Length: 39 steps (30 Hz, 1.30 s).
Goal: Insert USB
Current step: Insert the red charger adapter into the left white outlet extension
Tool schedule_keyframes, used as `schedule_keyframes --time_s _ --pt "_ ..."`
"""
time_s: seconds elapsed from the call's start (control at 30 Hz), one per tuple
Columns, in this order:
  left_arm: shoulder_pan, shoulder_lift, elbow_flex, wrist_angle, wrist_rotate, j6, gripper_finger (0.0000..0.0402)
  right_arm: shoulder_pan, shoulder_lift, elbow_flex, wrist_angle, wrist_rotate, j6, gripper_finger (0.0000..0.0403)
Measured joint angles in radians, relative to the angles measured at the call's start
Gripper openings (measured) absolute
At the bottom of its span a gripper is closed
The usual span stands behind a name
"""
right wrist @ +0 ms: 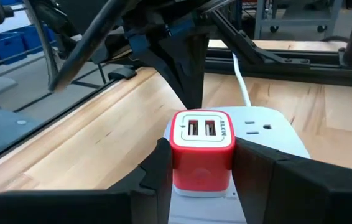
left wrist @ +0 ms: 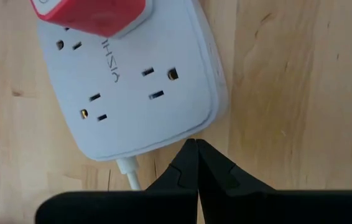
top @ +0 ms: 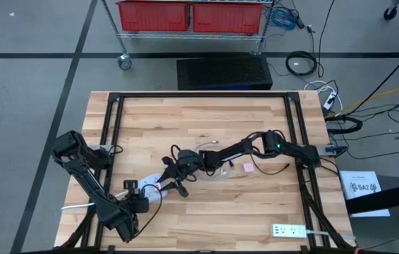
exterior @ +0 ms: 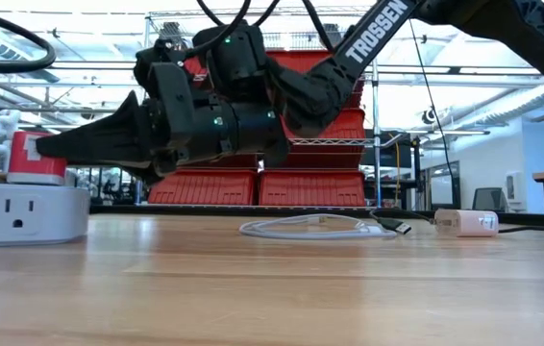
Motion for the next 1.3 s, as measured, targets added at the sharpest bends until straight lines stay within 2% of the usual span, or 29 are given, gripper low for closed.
schedule_keyframes --time_s 0.13,0.33,0.47,0.63,0.8,0.9,1.07,1.2,1.3 --pt "0.000 0.000 0.000 0.000 0.001 0.000 0.0000 0.002 -0.002 0.001 -0.023 0.035 0.031 0.0115" --pt "0.000 0.000 0.000 0.000 0.002 0.000 0.0000 0.000 0.001 -0.001 -0.059 0.045 0.072 0.0228" --pt "0.000 0.000 0.000 0.002 0.002 0.000 0.0000 -0.001 0.000 -0.001 -0.065 0.042 0.072 0.0258" --pt "0.000 0.000 0.000 0.003 0.002 0.000 0.0000 -0.001 -0.011 -0.001 -0.079 0.045 0.067 0.0254" --pt "-0.002 0.000 0.014 0.003 -0.009 0.000 0.0000 -0.014 -0.076 -0.004 -0.221 0.056 0.005 0.0246" --pt "-0.007 -0.008 0.036 0.003 -0.056 -0.001 0.0000 -0.025 -0.125 -0.007 -0.324 0.083 -0.038 0.0247" --pt "-0.025 -0.044 0.045 0.013 -0.123 -0.048 0.0000 -0.029 -0.158 -0.006 -0.351 0.081 -0.055 0.0247" --pt "-0.042 -0.078 0.045 0.028 -0.245 -0.107 0.0000 -0.011 -0.158 -0.006 -0.347 0.120 -0.062 0.0241" --pt "-0.052 -0.100 0.045 0.001 -0.325 -0.200 0.0000 0.007 -0.158 -0.005 -0.340 0.174 -0.095 0.0216"
